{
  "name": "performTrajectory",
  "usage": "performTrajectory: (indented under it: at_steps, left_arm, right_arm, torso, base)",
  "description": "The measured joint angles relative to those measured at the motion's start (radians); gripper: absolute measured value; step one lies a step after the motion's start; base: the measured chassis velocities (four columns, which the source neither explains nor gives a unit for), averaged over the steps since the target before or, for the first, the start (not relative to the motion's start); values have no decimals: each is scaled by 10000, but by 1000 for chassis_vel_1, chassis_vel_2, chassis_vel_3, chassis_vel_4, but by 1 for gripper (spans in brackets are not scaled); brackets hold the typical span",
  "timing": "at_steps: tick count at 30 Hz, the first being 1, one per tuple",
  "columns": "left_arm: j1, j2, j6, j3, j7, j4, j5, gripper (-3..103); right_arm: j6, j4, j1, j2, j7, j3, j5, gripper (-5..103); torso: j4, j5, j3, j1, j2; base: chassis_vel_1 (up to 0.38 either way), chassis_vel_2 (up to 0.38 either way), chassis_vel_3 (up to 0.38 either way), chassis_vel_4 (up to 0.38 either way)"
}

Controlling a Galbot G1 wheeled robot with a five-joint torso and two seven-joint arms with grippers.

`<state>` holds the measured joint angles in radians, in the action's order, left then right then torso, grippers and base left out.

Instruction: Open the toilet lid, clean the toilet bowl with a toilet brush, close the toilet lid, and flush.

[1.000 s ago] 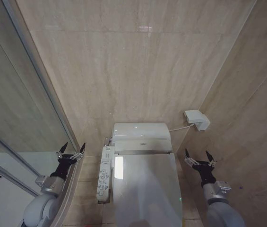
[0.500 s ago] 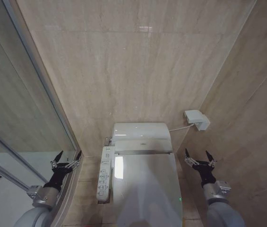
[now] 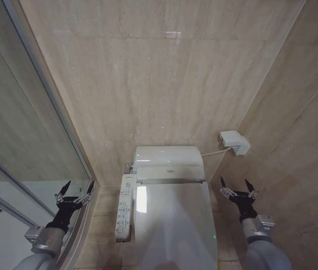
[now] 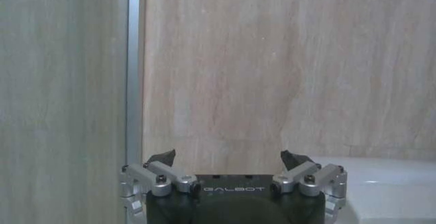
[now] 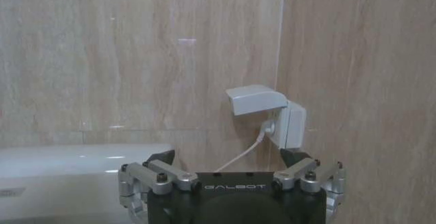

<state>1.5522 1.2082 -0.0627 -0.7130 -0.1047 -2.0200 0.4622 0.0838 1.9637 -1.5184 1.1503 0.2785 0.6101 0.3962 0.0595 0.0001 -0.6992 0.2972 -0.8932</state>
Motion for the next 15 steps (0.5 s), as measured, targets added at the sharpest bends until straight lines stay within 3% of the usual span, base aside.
performTrajectory:
  at_steps: [15]
  left_arm:
    - [-17,-13,-32,-127,-19,-36,-57,100]
  right_arm:
    - [0,0,0,0,0,0,0,100]
  torso:
    - [0,-1,0,0,0]
  base:
    - [0,0,0,0]
